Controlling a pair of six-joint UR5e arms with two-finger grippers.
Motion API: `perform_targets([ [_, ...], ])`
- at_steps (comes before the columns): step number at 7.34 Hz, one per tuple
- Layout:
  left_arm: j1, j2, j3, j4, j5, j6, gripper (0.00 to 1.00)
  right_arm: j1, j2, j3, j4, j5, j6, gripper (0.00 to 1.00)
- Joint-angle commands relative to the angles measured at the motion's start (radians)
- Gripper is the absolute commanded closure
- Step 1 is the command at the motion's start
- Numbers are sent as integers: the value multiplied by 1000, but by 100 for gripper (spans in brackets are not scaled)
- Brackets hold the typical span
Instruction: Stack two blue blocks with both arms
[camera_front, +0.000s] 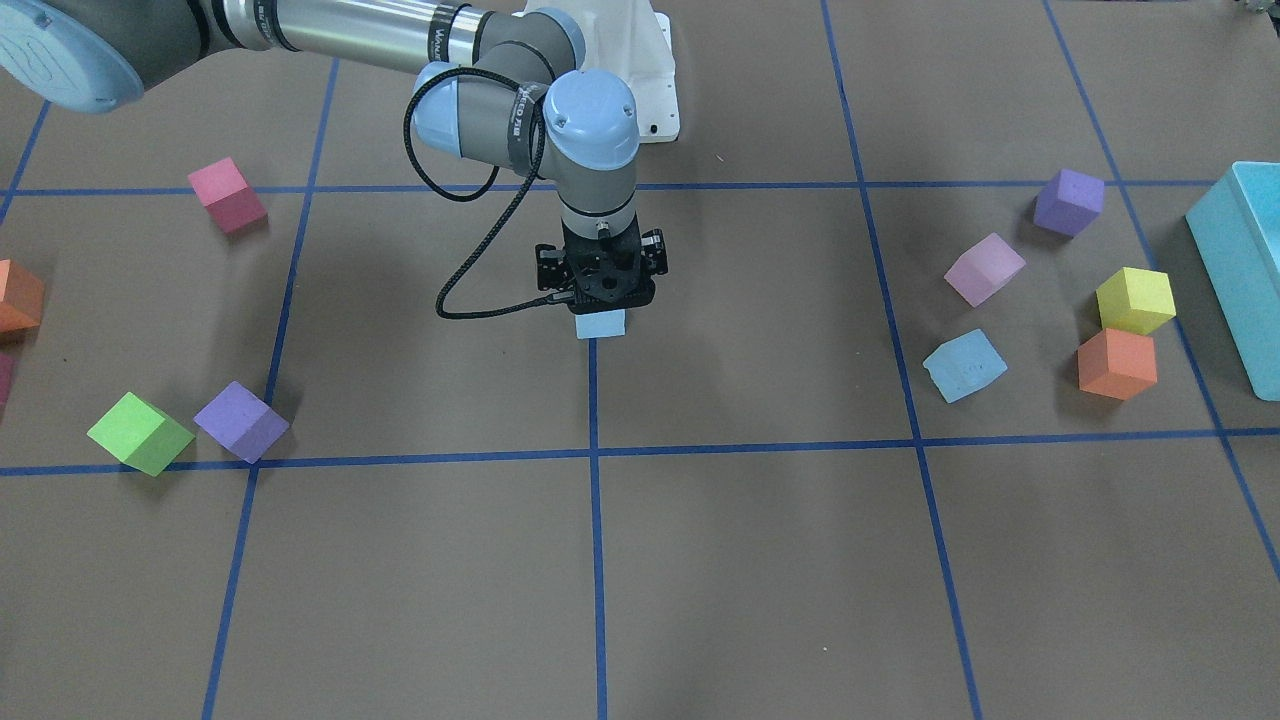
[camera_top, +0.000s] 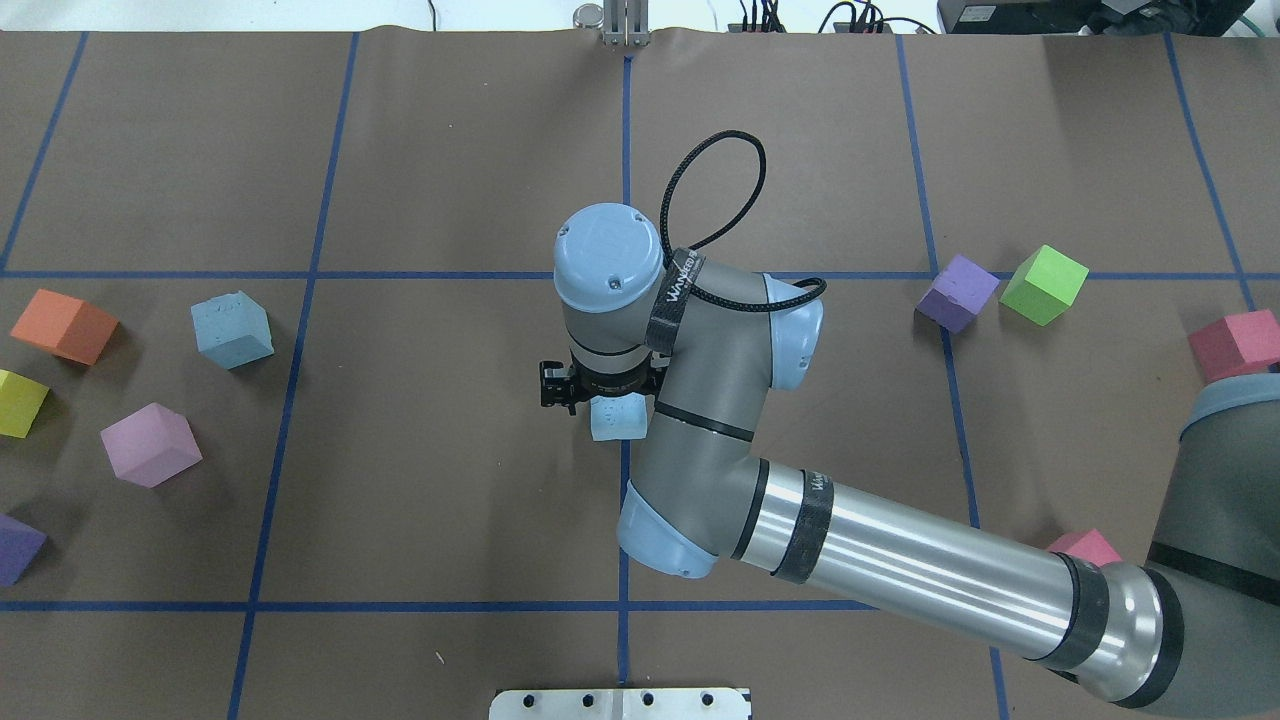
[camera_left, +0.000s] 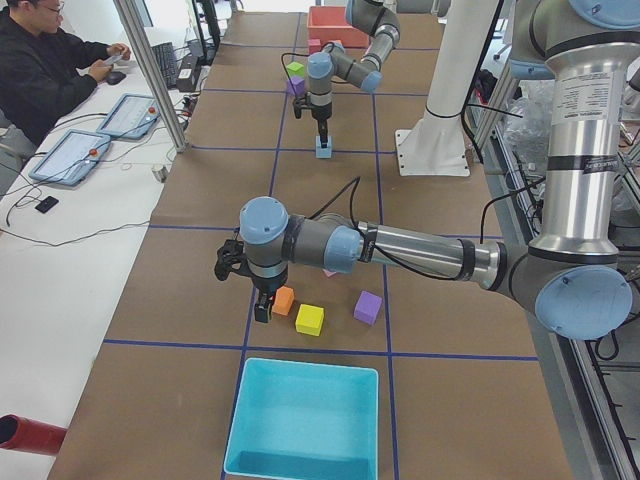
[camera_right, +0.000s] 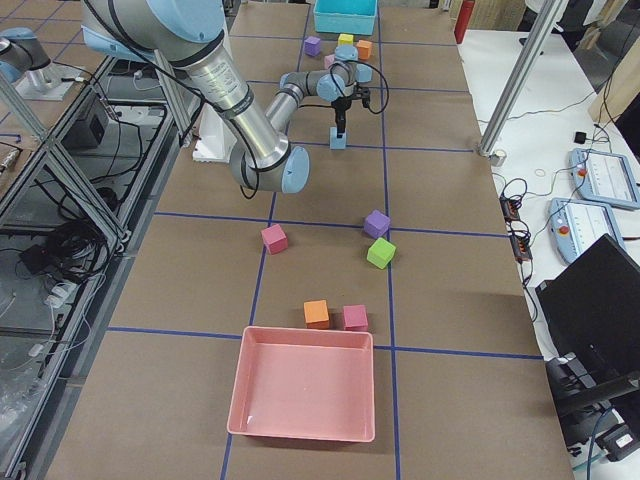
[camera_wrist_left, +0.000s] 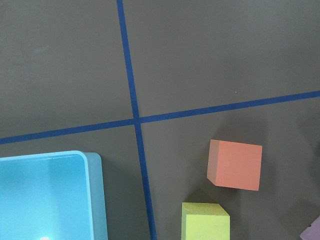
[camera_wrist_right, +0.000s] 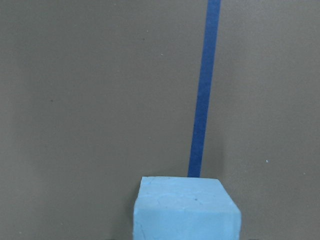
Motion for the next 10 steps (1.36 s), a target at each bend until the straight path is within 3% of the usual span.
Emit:
perform_targets([
  [1,5,-38,-13,-1,-2,-178,0,58,-12,88,-57,23,-43,0],
  [3,87,-109,-27,3,7,-383,0,144,-40,168,-138,78,-135,0],
  [5,216,-171,-50,-3,31,-627,0,254,-183,289,-161,154,-262,0],
  [6,302,-202,-53,-6,100,-714,0,320,-228,349,-236,168,-342,0],
  [8,433,-256,-41,-17,122,-861,0,440,-271,429,-394,172,-542,0],
  [10,533,-264,56,-195,189,-975,0,473,-299,429,-404,175,-602,0],
])
